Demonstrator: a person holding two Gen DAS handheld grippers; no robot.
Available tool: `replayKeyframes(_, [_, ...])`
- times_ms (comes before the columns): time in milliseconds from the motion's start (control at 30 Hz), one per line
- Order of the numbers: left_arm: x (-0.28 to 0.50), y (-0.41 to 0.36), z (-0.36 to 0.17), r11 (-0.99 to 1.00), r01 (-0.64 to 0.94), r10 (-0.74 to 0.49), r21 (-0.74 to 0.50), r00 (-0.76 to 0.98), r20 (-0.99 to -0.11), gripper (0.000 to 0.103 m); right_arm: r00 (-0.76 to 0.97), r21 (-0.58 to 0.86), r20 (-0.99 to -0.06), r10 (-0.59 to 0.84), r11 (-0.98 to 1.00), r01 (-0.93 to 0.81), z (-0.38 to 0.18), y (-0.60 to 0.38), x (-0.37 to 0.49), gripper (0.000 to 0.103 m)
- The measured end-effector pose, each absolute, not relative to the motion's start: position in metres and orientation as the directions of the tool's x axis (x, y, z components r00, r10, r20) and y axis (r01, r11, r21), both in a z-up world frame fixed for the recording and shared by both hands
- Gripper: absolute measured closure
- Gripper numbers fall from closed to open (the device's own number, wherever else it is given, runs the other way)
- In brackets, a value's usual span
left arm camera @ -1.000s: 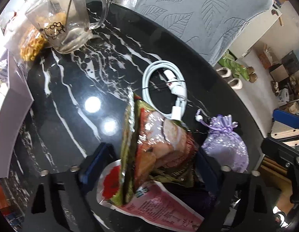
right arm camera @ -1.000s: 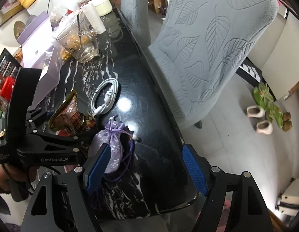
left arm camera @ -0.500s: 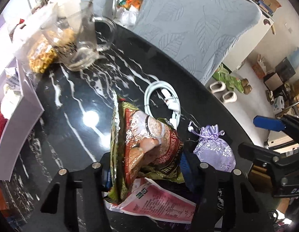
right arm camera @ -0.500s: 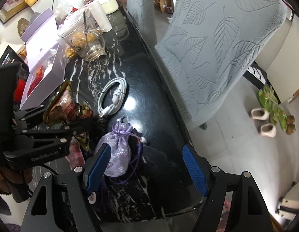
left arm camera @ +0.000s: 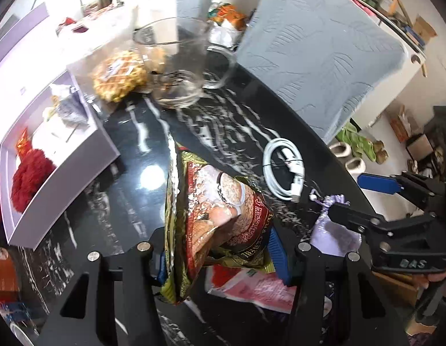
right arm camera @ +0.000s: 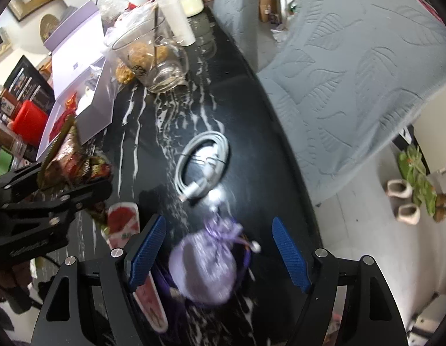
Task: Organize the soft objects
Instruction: 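Grasp the white charging cable with the right tool while the left tool holds the chip bag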
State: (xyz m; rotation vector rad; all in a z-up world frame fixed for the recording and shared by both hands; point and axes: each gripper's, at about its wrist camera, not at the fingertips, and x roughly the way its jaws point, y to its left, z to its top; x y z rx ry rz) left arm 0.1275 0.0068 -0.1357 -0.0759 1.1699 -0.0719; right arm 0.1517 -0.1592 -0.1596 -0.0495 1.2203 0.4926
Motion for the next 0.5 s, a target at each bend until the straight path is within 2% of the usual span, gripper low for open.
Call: replayKeyframes(500, [0.140, 0.041, -0.147, 0.992, -0.032, -0.099, -0.123, 0.408, -0.908, 0.049, 0.238, 0.126, -0.937, 0.258, 0.880, -0.458, -0.196, -0.101, 0.190, 0.025])
